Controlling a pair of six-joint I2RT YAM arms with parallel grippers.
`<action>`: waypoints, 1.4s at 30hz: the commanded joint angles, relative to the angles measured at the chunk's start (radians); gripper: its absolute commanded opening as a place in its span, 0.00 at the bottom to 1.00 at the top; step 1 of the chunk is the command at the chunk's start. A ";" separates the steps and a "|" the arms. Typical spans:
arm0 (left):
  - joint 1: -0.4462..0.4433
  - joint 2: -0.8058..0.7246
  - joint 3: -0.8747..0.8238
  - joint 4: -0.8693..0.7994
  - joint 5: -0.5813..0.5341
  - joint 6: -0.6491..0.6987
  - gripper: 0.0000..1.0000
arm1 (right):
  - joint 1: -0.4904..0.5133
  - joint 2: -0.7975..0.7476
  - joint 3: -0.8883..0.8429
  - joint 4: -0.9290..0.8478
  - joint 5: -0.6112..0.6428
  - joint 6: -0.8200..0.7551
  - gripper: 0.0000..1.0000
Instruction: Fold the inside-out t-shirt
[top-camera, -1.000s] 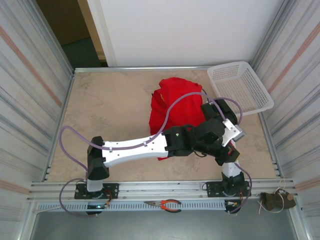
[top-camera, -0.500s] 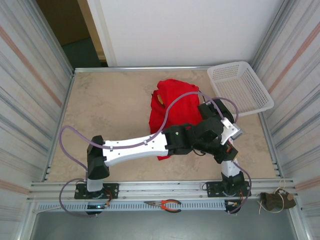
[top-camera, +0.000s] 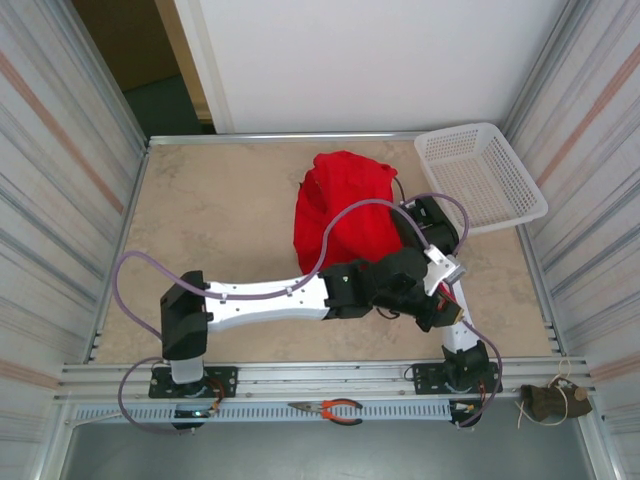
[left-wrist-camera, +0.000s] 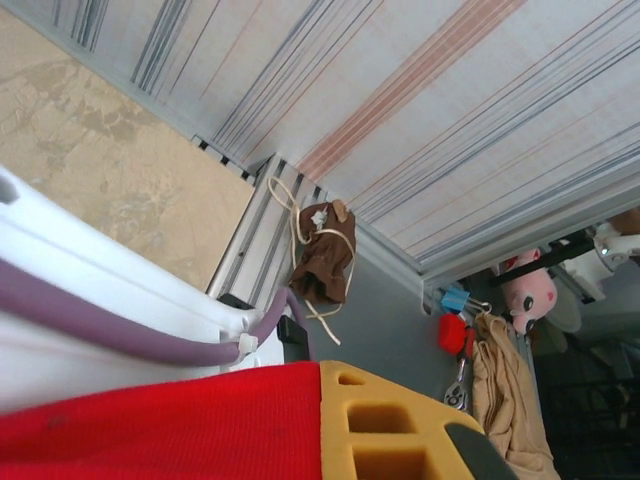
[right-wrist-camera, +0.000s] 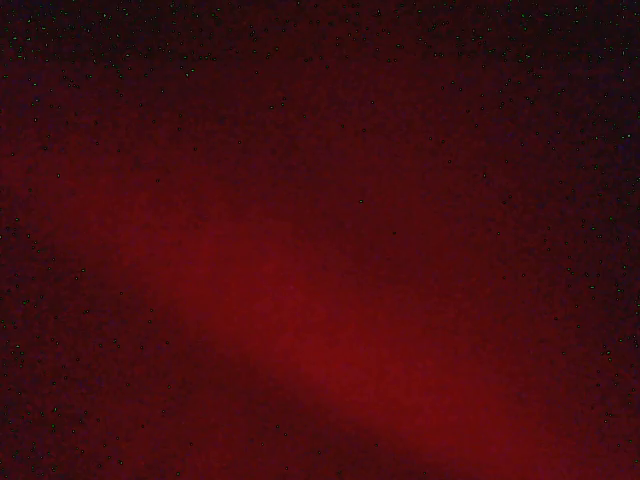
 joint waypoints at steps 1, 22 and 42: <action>-0.051 -0.117 -0.048 0.291 0.152 -0.066 0.00 | -0.012 0.007 0.020 -0.033 -0.022 0.029 0.48; 0.043 -0.192 -0.377 0.597 0.081 -0.222 0.00 | -0.015 -0.037 -0.018 -0.033 -0.038 0.015 0.52; 0.297 -0.376 -0.423 0.527 0.079 -0.191 0.00 | -0.032 -0.096 -0.246 -0.038 -0.075 -0.018 0.00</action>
